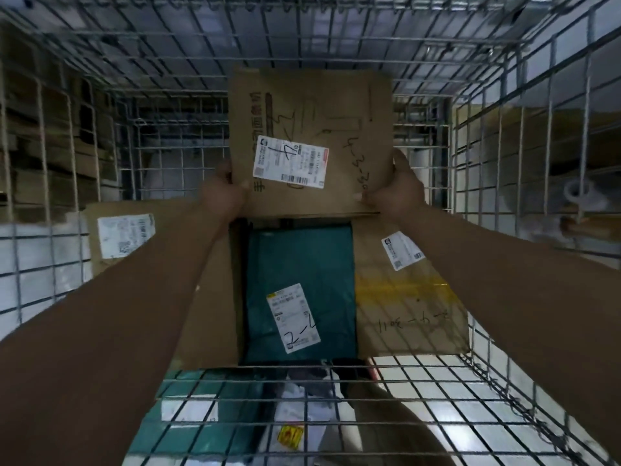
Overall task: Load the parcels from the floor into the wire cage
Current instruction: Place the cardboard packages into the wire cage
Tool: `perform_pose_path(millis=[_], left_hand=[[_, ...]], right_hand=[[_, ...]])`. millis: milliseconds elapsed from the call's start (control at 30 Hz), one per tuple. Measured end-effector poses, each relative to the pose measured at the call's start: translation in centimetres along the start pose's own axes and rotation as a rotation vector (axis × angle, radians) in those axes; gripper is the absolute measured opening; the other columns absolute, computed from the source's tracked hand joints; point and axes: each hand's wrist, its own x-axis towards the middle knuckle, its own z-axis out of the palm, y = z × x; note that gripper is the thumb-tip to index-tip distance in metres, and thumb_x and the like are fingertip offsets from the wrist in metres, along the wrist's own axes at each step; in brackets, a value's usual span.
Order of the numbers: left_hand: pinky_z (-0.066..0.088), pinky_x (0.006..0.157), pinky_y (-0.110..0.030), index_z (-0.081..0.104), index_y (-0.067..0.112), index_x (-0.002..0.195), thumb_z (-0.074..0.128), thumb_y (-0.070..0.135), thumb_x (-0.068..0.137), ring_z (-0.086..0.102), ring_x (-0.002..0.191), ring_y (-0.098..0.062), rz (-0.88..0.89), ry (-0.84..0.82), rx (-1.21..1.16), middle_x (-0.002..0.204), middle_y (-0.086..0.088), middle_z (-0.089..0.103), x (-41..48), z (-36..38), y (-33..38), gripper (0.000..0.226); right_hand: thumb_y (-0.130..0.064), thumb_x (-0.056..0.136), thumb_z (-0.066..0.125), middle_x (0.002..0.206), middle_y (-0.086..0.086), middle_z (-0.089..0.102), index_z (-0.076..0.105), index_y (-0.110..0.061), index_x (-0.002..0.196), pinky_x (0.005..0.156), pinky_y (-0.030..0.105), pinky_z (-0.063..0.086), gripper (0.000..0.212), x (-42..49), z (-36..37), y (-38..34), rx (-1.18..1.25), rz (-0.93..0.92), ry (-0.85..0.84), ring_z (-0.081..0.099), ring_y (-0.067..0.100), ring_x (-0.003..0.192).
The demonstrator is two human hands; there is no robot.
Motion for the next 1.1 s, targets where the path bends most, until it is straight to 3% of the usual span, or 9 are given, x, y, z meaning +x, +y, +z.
perform_pose_path(millis=[133, 300, 433, 600, 700, 767, 867, 1000, 1100], left_hand=[[0.05, 0.105, -0.034, 0.057, 0.016, 0.144, 0.07, 0.023, 0.095, 0.062, 0.117, -0.022, 0.081, 0.013, 0.19, 0.138, -0.006, 0.063, 1.7, -0.1, 0.3, 0.05], [0.047, 0.079, -0.03, 0.064, 0.004, 0.124, 0.057, 0.017, 0.097, 0.064, 0.112, -0.032, 0.048, 0.044, 0.644, 0.128, -0.018, 0.065, 2.1, 1.5, 0.4, 0.031], [0.05, 0.096, -0.039, 0.058, -0.003, 0.13, 0.05, 0.014, 0.102, 0.059, 0.122, -0.037, 0.004, -0.018, 0.708, 0.136, -0.024, 0.059, 1.3, 3.0, 0.9, 0.033], [0.042, 0.105, -0.034, 0.029, 0.001, 0.155, 0.053, 0.023, 0.104, 0.05, 0.134, -0.032, -0.045, -0.104, 0.57, 0.153, -0.019, 0.045, 0.1, 3.9, 0.4, 0.06], [0.048, 0.078, -0.022, 0.039, 0.008, 0.147, 0.053, 0.017, 0.102, 0.056, 0.109, -0.021, -0.028, -0.126, 0.439, 0.141, -0.01, 0.054, -2.0, 4.4, -0.2, 0.048], [0.044, 0.075, -0.024, 0.044, 0.009, 0.142, 0.049, 0.015, 0.102, 0.055, 0.099, -0.02, -0.005, -0.104, 0.376, 0.13, -0.009, 0.059, -3.9, 4.4, -0.4, 0.041], [0.054, 0.077, -0.034, 0.053, 0.01, 0.136, 0.046, 0.014, 0.102, 0.063, 0.096, -0.026, 0.011, -0.102, 0.31, 0.118, -0.006, 0.064, -7.8, 3.1, -0.2, 0.035], [0.055, 0.08, -0.024, 0.055, 0.021, 0.145, 0.058, 0.012, 0.101, 0.062, 0.092, -0.013, 0.04, -0.125, 0.182, 0.121, 0.001, 0.065, -13.0, -0.1, 1.2, 0.045], [0.049, 0.09, -0.023, 0.056, 0.022, 0.146, 0.061, 0.016, 0.101, 0.063, 0.113, -0.017, 0.137, -0.161, 0.206, 0.129, 0.002, 0.066, -15.7, -4.1, 2.7, 0.046]], right_hand=[[-0.03, 0.068, 0.095, 0.147, -0.001, 0.056, 0.023, -0.027, 0.161, 0.11, 0.029, 0.043, 0.118, 0.6, 0.9, 1.3, -0.025, -0.009, 0.055, 0.053, 0.02, 0.132], [-0.034, 0.069, 0.094, 0.145, -0.001, 0.057, 0.026, -0.028, 0.159, 0.103, 0.025, 0.044, 0.113, 1.5, 1.0, 2.2, -0.122, -0.007, 0.037, 0.055, 0.022, 0.131], [-0.029, 0.073, 0.092, 0.15, 0.003, 0.052, 0.025, -0.023, 0.161, 0.109, 0.029, 0.042, 0.111, 2.2, 0.7, 2.2, -0.184, 0.007, -0.01, 0.051, 0.024, 0.136], [-0.036, 0.08, 0.086, 0.154, 0.006, 0.047, 0.009, -0.024, 0.164, 0.113, 0.036, 0.042, 0.114, 2.2, 0.8, 1.1, -0.291, 0.099, -0.083, 0.048, 0.031, 0.139], [-0.037, 0.086, 0.081, 0.158, 0.011, 0.04, -0.002, -0.013, 0.163, 0.113, 0.034, 0.039, 0.117, 1.3, 0.5, -1.1, -0.37, 0.185, -0.192, 0.043, 0.032, 0.142], [-0.034, 0.088, 0.079, 0.157, 0.014, 0.041, 0.0, -0.007, 0.162, 0.107, 0.032, 0.042, 0.112, -0.1, 0.2, -2.9, -0.409, 0.204, -0.227, 0.044, 0.031, 0.14], [-0.02, 0.09, 0.075, 0.149, 0.012, 0.048, 0.005, -0.009, 0.163, 0.088, 0.025, 0.046, 0.102, -3.6, 0.3, -5.5, -0.375, 0.141, -0.233, 0.052, 0.027, 0.129], [-0.009, 0.089, 0.074, 0.14, 0.012, 0.055, 0.026, -0.009, 0.158, 0.089, 0.023, 0.048, 0.084, -9.9, 1.2, -10.1, -0.329, -0.064, -0.261, 0.056, 0.024, 0.119], [-0.014, 0.089, 0.075, 0.15, 0.009, 0.049, 0.025, -0.015, 0.161, 0.097, 0.023, 0.046, 0.088, -14.5, 2.3, -13.9, -0.335, -0.205, -0.312, 0.053, 0.022, 0.128]])
